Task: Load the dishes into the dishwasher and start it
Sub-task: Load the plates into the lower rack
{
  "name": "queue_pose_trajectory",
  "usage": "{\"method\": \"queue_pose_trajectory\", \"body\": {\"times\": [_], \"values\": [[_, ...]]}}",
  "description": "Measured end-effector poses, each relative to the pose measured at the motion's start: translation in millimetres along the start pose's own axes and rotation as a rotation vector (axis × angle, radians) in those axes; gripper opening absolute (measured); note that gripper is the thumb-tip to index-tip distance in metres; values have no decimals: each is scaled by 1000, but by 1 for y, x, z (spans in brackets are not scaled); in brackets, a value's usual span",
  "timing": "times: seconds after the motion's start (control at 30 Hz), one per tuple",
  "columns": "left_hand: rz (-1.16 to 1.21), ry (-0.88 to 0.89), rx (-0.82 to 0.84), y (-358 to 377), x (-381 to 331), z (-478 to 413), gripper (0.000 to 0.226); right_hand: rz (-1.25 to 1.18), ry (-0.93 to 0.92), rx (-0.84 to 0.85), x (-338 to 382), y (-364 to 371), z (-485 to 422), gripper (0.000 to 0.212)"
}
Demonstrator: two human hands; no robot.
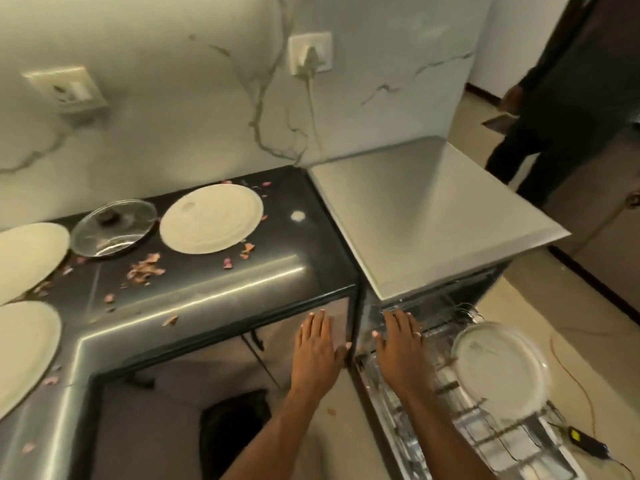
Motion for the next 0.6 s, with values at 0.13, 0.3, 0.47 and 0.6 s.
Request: {"method": "queue_pose_trajectory", "body": {"times": [0.13, 0.3, 0.47, 0.6], "values": [[88, -73, -97, -37, 65, 2, 70, -70, -68, 8, 79, 20, -19, 49], [183, -145, -183, -81, 147, -4, 69, -96, -170, 23, 180, 47, -35, 48], [297, -255, -249, -110, 215, 11, 65, -84, -262, 75, 255, 67, -46, 48], [423, -337, -316, -121, 261, 15, 58, -86, -301, 105, 301, 76, -70, 48]]}}
Point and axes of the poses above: each hand's wrist, its own z-axis away from the middle knuckle, its own y-axis out of the palm, x = y × z, the point moved 4 cm from there along -z, towards the middle knuckle, and after that the axes turned 9 degrees about x, right-handed, at the moved point
